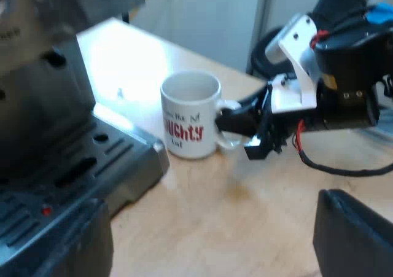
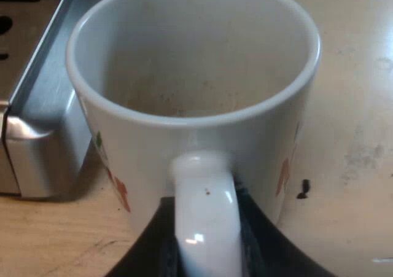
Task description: Place mug into machine
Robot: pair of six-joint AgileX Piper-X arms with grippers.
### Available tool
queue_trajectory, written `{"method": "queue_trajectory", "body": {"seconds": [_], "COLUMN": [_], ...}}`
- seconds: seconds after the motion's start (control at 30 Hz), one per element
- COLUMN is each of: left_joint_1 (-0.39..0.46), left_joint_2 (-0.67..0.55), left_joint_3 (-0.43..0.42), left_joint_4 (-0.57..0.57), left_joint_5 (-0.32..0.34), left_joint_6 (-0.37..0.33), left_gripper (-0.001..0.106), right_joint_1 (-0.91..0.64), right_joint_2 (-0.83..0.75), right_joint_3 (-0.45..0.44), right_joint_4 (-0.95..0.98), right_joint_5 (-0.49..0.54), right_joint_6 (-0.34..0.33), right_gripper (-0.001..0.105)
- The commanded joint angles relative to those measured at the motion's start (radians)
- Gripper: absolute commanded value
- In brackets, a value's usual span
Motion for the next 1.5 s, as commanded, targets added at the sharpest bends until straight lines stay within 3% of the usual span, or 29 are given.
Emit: {"method": "queue_trajectory", "body": {"seconds": [0.03, 0.33, 0.53, 0.63, 0.8, 0.97, 1.23, 1.37, 1.5], "left_joint_1": [-0.005, -0.005, -0.005, -0.005, -0.005, -0.005, -0.005, -0.005, -0.005], "left_joint_2": [-0.041, -0.230, -0.340, -0.374, -0.417, -0.423, -0.418, -0.418, -0.404], "left_joint_3": [-0.003, -0.005, -0.005, -0.005, -0.005, -0.005, 0.040, 0.094, 0.135], "left_joint_4": [-0.005, 0.157, 0.232, 0.274, 0.350, 0.407, 0.395, 0.303, 0.209], "left_joint_5": [-0.018, -0.076, -0.114, -0.118, -0.156, -0.208, -0.243, -0.273, -0.297], "left_joint_6": [-0.017, -0.017, -0.017, -0.022, -0.054, -0.054, -0.054, -0.063, -0.091], "left_gripper": [0.069, 0.069, 0.069, 0.069, 0.069, 0.069, 0.069, 0.069, 0.069], "right_joint_1": [0.002, 0.002, 0.002, 0.002, 0.002, 0.002, 0.002, 0.002, 0.002], "right_joint_2": [-0.092, -0.451, -0.640, -0.705, -0.780, -0.816, -0.814, -0.814, -0.784], "right_joint_3": [-0.010, -0.028, -0.110, -0.156, -0.220, -0.236, -0.236, -0.236, -0.236], "right_joint_4": [0.037, 0.338, 0.627, 0.742, 0.898, 0.928, 0.910, 0.910, 0.876], "right_joint_5": [0.021, -0.004, -0.051, -0.092, -0.229, -0.324, -0.354, -0.354, -0.354], "right_joint_6": [-0.006, -0.020, -0.050, -0.050, -0.110, -0.110, -0.119, -0.168, -0.177], "right_gripper": [0.000, 0.000, 0.000, 0.000, 0.000, 0.000, 0.000, 0.000, 0.000]}}
